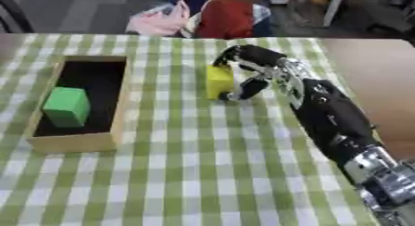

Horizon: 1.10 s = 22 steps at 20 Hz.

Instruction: Pick up objects on the table and place them in the box.

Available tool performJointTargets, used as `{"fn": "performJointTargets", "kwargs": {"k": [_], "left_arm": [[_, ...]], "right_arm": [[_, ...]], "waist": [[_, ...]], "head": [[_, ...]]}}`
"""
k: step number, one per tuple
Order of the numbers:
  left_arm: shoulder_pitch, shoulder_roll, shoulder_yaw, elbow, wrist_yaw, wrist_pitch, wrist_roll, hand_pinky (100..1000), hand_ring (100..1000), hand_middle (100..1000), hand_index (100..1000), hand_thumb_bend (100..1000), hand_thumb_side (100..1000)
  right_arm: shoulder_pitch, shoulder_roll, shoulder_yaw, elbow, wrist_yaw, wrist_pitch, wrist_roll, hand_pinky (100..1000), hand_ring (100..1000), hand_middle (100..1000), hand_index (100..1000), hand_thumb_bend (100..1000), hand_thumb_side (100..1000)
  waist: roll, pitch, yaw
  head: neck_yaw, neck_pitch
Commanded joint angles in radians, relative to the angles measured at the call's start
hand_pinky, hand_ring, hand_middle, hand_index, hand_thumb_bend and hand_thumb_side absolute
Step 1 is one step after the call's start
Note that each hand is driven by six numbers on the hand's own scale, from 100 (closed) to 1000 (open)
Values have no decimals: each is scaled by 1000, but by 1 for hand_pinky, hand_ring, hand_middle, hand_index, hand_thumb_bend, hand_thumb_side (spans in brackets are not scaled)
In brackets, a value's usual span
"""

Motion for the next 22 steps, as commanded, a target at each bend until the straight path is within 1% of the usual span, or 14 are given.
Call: {"fn": "performJointTargets", "kwargs": {"k": [1, 3, 6, 9, 12, 17, 22], "left_arm": [[-8, 12, 5, -10, -1, -2, -3, 728, 573, 578, 734, 100, 751], [-9, 14, 5, -10, 0, -2, -2, 728, 573, 578, 735, 100, 751], [-9, 17, 5, -10, 4, -1, -2, 729, 574, 579, 735, 100, 749], [-9, 20, 4, -10, 8, 0, -3, 729, 575, 581, 735, 100, 747], [-8, 22, 1, -10, 13, 0, -6, 728, 576, 583, 735, 100, 744], [-13, 23, -5, -11, 21, -1, -14, 729, 577, 584, 735, 100, 741], [-24, 20, -12, -14, 32, -3, -20, 728, 578, 584, 736, 100, 734]], "right_arm": [[-11, -17, -1, -7, 3, 2, -39, 687, 822, 388, 569, 397, 219], [-19, -16, 7, -29, -22, -2, -53, 681, 813, 363, 550, 375, 184], [-36, -13, 25, -79, -75, -12, -47, 679, 807, 350, 545, 351, 148], [-65, -4, 44, -130, -141, -18, -16, 678, 804, 347, 544, 332, 126], [-99, 15, 59, -156, -199, -15, 26, 678, 802, 347, 545, 316, 116], [-162, 63, 79, -163, -258, -10, 89, 678, 803, 349, 551, 294, 115], [-206, 113, 90, -142, -277, -7, 134, 678, 807, 352, 558, 265, 125]], "waist": [[3, -12, -3], [1, -14, -3], [-2, -19, -1], [-6, -26, 6], [-9, -33, 19], [-16, -36, 58], [-18, -33, 102]], "head": [[0, -14], [1, -14], [2, -15], [1, -13], [-3, -10], [-12, -13], [-29, -19]]}}
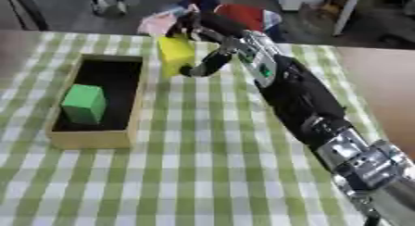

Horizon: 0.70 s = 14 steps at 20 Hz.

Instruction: Pick up objects on the table and place them in the box.

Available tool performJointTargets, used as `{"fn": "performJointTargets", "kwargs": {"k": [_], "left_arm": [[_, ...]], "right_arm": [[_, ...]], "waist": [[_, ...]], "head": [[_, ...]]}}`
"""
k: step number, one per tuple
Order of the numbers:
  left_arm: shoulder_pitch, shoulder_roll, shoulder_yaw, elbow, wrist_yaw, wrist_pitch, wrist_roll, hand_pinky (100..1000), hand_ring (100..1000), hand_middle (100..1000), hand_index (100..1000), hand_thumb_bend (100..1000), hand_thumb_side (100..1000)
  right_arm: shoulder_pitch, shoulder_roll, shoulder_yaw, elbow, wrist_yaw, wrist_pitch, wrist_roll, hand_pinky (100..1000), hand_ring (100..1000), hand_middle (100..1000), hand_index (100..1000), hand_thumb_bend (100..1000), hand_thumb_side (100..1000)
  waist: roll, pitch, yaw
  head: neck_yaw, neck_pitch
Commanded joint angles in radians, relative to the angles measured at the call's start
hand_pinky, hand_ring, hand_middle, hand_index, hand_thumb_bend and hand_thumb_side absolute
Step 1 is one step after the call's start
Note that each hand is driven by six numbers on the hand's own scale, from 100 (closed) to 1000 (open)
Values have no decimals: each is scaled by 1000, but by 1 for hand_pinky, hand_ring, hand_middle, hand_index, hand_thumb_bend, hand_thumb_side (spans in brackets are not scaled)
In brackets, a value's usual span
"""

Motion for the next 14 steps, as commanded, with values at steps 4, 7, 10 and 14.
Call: {"fn": "performJointTargets", "kwargs": {"k": [4, 7, 10, 14], "left_arm": [[-29, 12, -8, -18, 20, -1, -9, 727, 577, 584, 736, 100, 729], [-35, 9, -10, -21, 26, -1, -10, 727, 577, 584, 736, 100, 727], [-41, 3, -12, -23, 30, 0, -12, 727, 577, 584, 736, 100, 727], [-46, -3, -14, -24, 32, 4, -15, 728, 577, 584, 735, 100, 732]], "right_arm": [[-53, 31, 4, 17, -6, 0, 32, 678, 810, 373, 582, 247, 138], [-58, 40, -1, 38, 9, 13, 21, 680, 816, 403, 615, 179, 143], [-61, 52, -9, 70, 41, 51, -16, 684, 825, 447, 658, 142, 180], [-60, 69, -9, 100, 122, 99, -80, 687, 831, 494, 709, 128, 232]], "waist": [[2, -12, 47], [1, -7, 75], [-1, -2, 100], [-4, 6, 118]], "head": [[-26, -26], [-33, -34], [-44, -42], [-54, -46]]}}
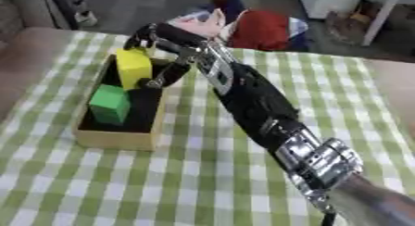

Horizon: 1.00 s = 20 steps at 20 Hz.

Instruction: Pick up objects on the table and place them in the box.

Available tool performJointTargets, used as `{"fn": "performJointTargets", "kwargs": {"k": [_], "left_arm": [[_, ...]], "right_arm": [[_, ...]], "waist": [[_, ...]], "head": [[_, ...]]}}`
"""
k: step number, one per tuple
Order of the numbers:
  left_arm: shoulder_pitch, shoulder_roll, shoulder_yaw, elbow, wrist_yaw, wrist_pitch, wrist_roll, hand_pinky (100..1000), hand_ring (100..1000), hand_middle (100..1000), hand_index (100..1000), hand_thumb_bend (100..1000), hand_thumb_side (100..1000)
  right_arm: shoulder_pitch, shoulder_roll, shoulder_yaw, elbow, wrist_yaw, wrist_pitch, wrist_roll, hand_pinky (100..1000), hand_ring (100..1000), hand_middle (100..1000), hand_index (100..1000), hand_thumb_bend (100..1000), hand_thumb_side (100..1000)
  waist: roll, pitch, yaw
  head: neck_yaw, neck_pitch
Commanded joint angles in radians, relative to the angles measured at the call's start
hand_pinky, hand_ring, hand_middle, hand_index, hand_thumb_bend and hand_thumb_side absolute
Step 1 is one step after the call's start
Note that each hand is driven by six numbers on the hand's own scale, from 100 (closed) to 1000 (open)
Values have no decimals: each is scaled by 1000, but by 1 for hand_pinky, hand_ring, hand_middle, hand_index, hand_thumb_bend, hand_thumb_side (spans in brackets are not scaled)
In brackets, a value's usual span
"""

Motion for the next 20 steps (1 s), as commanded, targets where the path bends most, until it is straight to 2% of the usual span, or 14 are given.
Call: {"fn": "performJointTargets", "kwargs": {"k": [1, 4, 7, 13, 16, 20], "left_arm": [[-18, 2, 0, -17, 2, 4, -5, 728, 577, 583, 735, 100, 734], [-22, -1, -1, -17, 1, 8, -7, 729, 577, 583, 735, 100, 737], [-23, -3, -1, -16, -1, 10, -8, 729, 577, 583, 735, 100, 744], [-23, -3, 0, -16, -2, 12, -7, 730, 577, 583, 735, 100, 744], [-22, -1, 0, -15, -2, 11, -6, 729, 577, 583, 735, 100, 744], [-21, 1, 2, -14, -3, 10, -5, 730, 577, 583, 735, 100, 744]], "right_arm": [[-22, -2, -10, 9, 65, 33, -54, 687, 835, 524, 740, 168, 270], [-19, 8, -5, 12, 113, 41, -95, 696, 851, 609, 803, 285, 364], [-18, 11, -2, 9, 140, 34, -119, 716, 880, 746, 881, 396, 431], [-16, 8, 5, -10, 168, 19, -129, 784, 954, 903, 943, 529, 515], [-14, 5, 5, -18, 176, 12, -115, 816, 980, 924, 951, 542, 538], [-11, -1, 4, -34, 172, 7, -109, 825, 990, 918, 948, 539, 523]], "waist": [[5, -11, 3], [3, -6, 1], [2, -4, -3], [3, -5, -9], [3, -6, -12], [4, -8, -22]], "head": [[-9, -15], [-13, -18], [-13, -18], [-9, -16], [-8, -15], [-2, -13]]}}
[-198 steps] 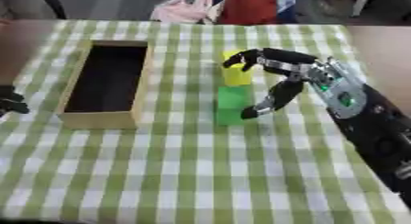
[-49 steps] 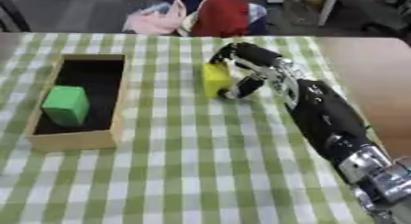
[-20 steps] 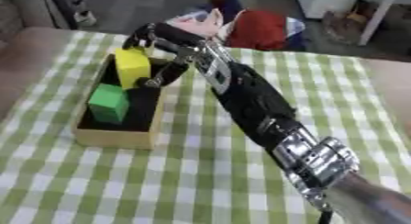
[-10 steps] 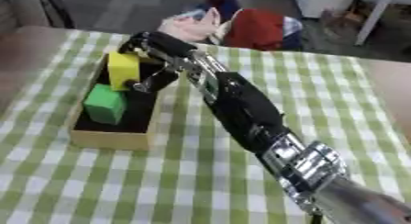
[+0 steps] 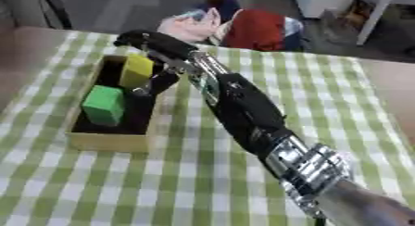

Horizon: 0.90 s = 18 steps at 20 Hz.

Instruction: Pick up objects on the table and place them in the box.

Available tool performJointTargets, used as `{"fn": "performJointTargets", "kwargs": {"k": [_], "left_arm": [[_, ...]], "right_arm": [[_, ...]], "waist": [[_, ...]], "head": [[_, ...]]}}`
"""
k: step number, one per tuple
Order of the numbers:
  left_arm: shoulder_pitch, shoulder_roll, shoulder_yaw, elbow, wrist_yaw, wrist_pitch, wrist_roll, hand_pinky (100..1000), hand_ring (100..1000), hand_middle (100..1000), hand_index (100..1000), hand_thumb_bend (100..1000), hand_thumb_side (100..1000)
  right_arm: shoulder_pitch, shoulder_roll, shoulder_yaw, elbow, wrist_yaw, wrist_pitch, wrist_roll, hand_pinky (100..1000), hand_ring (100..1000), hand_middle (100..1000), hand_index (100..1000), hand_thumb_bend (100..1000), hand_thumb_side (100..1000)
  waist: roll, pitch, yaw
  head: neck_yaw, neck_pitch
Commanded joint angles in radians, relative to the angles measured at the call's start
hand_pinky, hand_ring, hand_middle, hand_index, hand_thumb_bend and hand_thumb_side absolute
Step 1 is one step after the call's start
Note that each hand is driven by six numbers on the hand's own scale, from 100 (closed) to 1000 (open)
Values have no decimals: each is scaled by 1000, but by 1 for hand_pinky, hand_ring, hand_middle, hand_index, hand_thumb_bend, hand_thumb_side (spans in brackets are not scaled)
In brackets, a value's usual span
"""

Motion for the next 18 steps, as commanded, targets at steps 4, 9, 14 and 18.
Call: {"fn": "performJointTargets", "kwargs": {"k": [4, 9, 14, 18], "left_arm": [[-3, 16, 10, -9, -8, 0, 5, 730, 577, 582, 734, 100, 747], [20, 24, 29, 7, -22, -1, 18, 732, 579, 584, 732, 100, 757], [50, 36, 59, 35, -51, -3, 44, 736, 587, 592, 731, 100, 772], [73, 38, 87, 62, -83, -2, 62, 744, 604, 609, 730, 100, 787]], "right_arm": [[-6, -40, 7, -77, -65, -13, 24, 804, 992, 861, 937, 482, 491], [30, -82, 34, -179, -297, 2, 114, 785, 1000, 818, 920, 324, 463], [81, -139, 53, -351, -613, 86, 202, 768, 1000, 786, 903, 237, 399], [138, -183, 49, -519, -827, 173, 213, 725, 972, 740, 867, 132, 385]], "waist": [[14, -26, -29], [31, -40, -101], [50, -56, -196], [60, -68, -266]], "head": [[22, 1], [45, 17], [71, 43], [101, 67]]}}
